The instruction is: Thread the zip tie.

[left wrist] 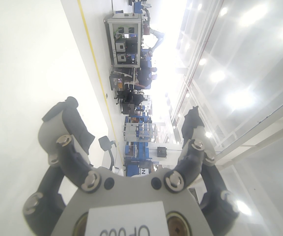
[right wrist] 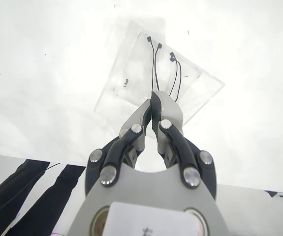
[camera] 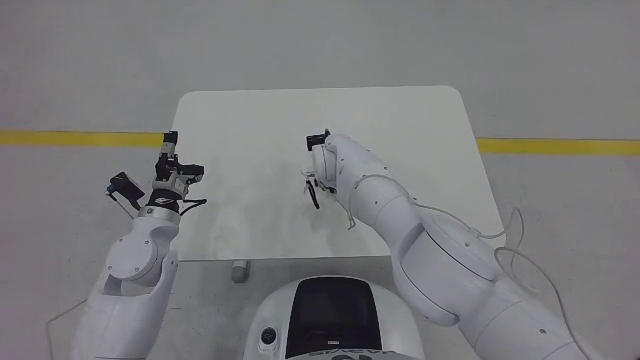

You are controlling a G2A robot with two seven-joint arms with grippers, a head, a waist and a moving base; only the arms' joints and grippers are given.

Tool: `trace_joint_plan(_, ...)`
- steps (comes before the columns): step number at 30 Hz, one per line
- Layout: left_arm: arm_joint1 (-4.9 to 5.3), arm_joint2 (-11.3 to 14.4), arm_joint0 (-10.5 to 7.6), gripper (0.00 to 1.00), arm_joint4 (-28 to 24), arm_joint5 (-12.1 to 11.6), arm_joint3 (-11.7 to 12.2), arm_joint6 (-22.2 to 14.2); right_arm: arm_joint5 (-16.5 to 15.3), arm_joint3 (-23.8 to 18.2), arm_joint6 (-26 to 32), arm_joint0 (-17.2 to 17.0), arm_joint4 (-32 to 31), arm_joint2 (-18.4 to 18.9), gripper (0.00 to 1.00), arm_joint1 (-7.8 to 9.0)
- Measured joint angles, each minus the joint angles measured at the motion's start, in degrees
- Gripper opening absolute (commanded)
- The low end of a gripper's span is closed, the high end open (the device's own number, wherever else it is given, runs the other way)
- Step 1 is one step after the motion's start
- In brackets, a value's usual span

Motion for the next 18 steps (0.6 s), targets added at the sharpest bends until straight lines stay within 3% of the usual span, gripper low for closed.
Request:
trace_joint_plan(10, 0.0, 0.0, 0.0, 1.0, 0.0, 0.0, 0.0, 0.0, 0.2, -1.4, 0.6, -0.3, -1.2, 0.2, 0.0, 0.18)
trace_joint_plan(12, 0.0, 0.0, 0.0, 1.0, 0.0, 0.0, 0.0, 0.0, 0.3, -1.7, -0.1, -0.5, -1.2, 0.4, 0.09, 0.18)
trace_joint_plan(18, 0.0, 0.0, 0.0, 1.0, 0.0, 0.0, 0.0, 0.0, 0.8, -2.7, -1.9, -1.0, -1.1, 0.9, 0.09, 0.11)
